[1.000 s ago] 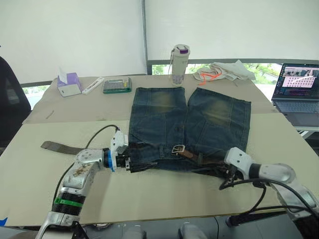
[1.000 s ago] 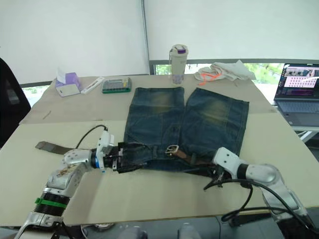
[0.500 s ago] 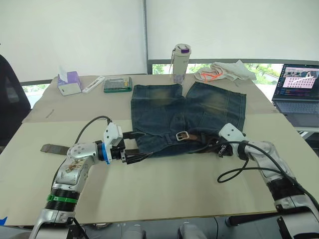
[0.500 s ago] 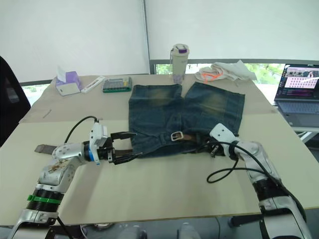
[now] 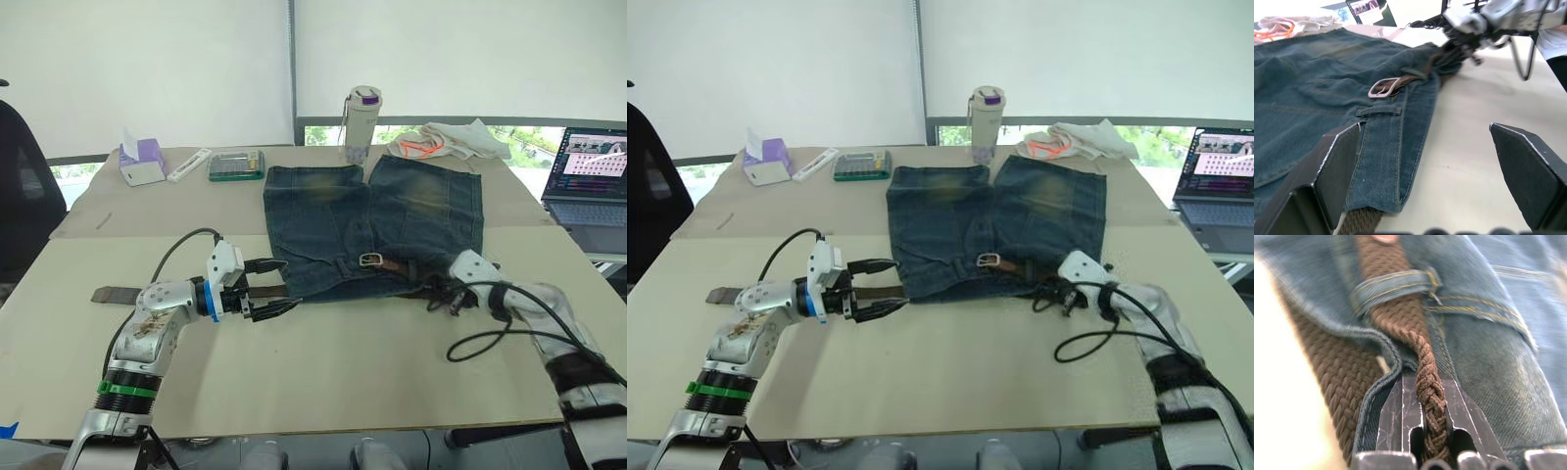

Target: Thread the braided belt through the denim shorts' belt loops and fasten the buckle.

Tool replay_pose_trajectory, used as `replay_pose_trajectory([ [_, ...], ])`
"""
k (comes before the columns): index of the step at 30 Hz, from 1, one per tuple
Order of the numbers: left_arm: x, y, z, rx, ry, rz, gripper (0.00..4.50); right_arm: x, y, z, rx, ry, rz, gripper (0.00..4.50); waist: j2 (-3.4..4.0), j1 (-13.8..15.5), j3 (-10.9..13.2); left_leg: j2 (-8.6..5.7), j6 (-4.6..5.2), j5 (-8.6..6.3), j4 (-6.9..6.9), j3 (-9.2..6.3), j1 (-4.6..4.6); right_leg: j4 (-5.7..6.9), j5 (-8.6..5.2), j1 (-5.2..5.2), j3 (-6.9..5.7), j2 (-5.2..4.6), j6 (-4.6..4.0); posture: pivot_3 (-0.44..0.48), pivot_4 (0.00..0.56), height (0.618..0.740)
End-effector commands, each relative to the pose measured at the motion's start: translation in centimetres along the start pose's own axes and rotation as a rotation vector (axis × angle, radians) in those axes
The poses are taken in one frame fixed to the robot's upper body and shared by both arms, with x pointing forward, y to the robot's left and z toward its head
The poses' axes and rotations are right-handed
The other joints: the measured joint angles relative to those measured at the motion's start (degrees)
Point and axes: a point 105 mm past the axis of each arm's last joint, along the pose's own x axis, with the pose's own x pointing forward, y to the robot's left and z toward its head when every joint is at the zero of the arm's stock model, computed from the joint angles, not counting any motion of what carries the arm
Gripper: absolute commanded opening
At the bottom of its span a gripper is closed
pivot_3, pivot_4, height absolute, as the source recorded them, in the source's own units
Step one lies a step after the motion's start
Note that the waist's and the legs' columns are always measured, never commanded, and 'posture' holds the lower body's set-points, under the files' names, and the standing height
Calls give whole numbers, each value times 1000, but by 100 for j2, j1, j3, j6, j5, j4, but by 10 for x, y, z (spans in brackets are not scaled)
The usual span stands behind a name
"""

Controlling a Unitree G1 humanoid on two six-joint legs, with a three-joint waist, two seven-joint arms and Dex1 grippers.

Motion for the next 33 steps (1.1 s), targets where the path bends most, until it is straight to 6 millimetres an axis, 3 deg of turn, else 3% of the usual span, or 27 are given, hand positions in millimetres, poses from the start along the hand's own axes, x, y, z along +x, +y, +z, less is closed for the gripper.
replay_pose_trajectory([
  [1,-8,1,7,22,-12,10,4500,-19,10,2,26,2,89,42,8,-1,6,0,0,0,0,0,0,-1,0,1,2,-1,0,0,150,740],
  [5,-9,-2,3,6,-6,9,4500,-26,-1,-2,7,12,21,42,13,-2,8,0,0,0,0,1,7,-6,0,8,2,-1,1,0,150,740],
  [10,-13,4,1,-44,-7,97,4500,-30,-8,11,24,-52,27,1863,16,-1,14,-1,-1,0,0,2,2,-10,1,5,2,-3,1,0,150,740],
  [15,-31,5,2,-132,-53,265,4500,-47,8,30,137,-141,141,3605,24,4,21,7,-4,-3,-4,-2,-1,-16,0,5,3,-5,2,0,150,740],
  [18,-53,16,3,-175,-106,483,4500,-61,17,44,166,-166,205,4450,27,12,25,8,-6,-5,-5,-4,-4,-17,0,4,4,-12,2,0,150,740],
  [26,-117,59,-30,-269,-106,1203,4500,-52,42,88,213,-330,264,4450,14,25,32,1,-9,-6,-5,-3,-2,-24,-4,10,1,-25,15,0,150,740],
  [30,-133,63,-43,-379,-89,1427,4500,-46,47,101,223,-384,255,4450,0,84,39,-12,-12,-6,-5,-3,-5,-27,1,10,1,-37,23,0,150,740],
  [33,-145,61,-51,-475,-102,1536,4500,-46,49,100,235,-383,253,4450,-3,126,40,-24,-16,-4,-4,-2,-7,-29,4,10,-2,-52,29,0,150,740],
])
